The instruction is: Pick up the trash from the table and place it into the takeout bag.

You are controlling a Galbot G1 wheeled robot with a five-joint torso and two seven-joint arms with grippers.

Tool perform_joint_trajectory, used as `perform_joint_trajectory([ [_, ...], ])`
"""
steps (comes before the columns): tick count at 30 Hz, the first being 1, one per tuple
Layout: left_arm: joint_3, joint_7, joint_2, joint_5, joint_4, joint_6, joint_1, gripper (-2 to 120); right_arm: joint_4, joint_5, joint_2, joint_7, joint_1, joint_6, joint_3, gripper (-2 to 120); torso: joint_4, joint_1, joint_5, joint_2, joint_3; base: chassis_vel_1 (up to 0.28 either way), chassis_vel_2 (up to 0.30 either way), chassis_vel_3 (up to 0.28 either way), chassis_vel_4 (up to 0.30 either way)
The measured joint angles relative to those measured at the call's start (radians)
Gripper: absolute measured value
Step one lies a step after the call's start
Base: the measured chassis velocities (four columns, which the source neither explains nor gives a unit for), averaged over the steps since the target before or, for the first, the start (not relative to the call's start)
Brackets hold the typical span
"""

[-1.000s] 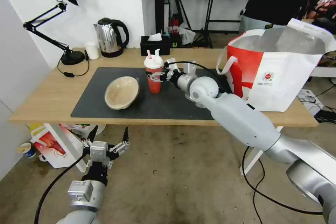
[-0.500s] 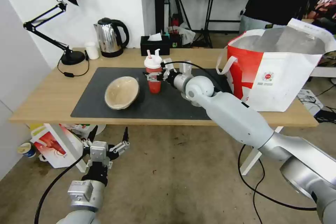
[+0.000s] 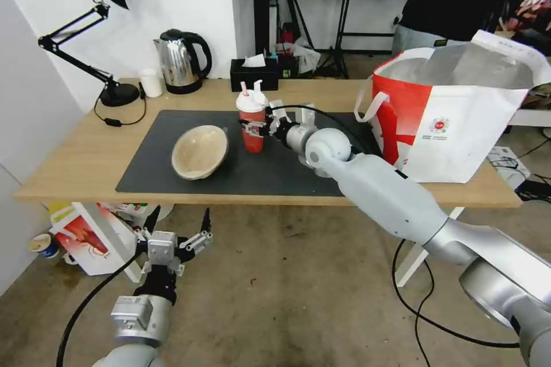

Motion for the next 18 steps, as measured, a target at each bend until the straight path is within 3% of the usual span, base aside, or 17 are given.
perform_joint_trajectory([
  [18,0.000,0.000,0.000,0.000,0.000,0.000,0.000,100,0.082,0.027,-0.036,0.007,0.029,-0.001,0.041,11,0.0003,0.000,0.0001,0.000,0.000,0.000,0.000,0.000,0.000],
])
